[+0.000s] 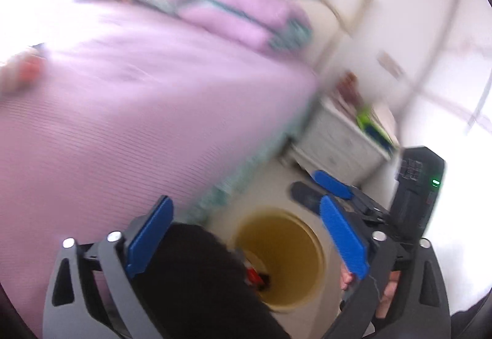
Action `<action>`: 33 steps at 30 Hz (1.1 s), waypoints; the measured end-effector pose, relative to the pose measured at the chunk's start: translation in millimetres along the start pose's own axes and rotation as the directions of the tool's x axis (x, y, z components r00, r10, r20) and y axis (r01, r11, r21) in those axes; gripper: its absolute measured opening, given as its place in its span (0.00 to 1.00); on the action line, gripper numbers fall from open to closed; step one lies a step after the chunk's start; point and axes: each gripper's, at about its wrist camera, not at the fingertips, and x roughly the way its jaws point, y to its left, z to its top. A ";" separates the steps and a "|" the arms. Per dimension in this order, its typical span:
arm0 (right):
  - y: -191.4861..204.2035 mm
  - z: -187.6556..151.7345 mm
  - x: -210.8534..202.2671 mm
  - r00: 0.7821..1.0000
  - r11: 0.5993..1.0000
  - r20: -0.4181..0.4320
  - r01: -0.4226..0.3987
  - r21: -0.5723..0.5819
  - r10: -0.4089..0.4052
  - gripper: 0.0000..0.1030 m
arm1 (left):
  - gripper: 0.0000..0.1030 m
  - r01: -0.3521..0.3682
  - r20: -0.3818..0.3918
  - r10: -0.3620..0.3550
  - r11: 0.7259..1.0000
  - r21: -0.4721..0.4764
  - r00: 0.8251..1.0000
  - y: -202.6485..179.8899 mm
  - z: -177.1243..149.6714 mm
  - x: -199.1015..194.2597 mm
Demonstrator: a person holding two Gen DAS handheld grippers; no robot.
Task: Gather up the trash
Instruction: 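Swing both tools back toward the plush bear and milk carton, then grasp the Hello Kitty plush bear with the left tool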
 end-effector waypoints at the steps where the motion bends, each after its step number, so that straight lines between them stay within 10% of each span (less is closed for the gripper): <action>1: 11.7 7.7 3.8 0.999 0.999 0.013 -0.034 -0.023 0.034 0.93 | 0.96 -0.044 0.030 0.044 0.999 -0.011 0.999 8.8 3.9 -15.4; 15: 148.3 64.8 74.8 0.966 0.939 -0.002 -0.253 -0.231 0.260 0.92 | 0.96 -0.405 0.169 0.414 0.910 -0.085 0.894 120.5 40.7 -116.7; 26: 167.5 85.5 129.6 0.956 0.944 -0.069 -0.293 -0.153 0.286 0.92 | 0.96 -0.436 0.180 0.431 0.900 -0.013 0.884 194.4 85.7 -106.6; 33: 172.2 88.5 159.1 0.953 0.942 -0.111 -0.296 -0.156 0.281 0.92 | 0.96 -0.406 0.085 0.411 0.911 -0.075 0.907 243.6 106.1 -78.4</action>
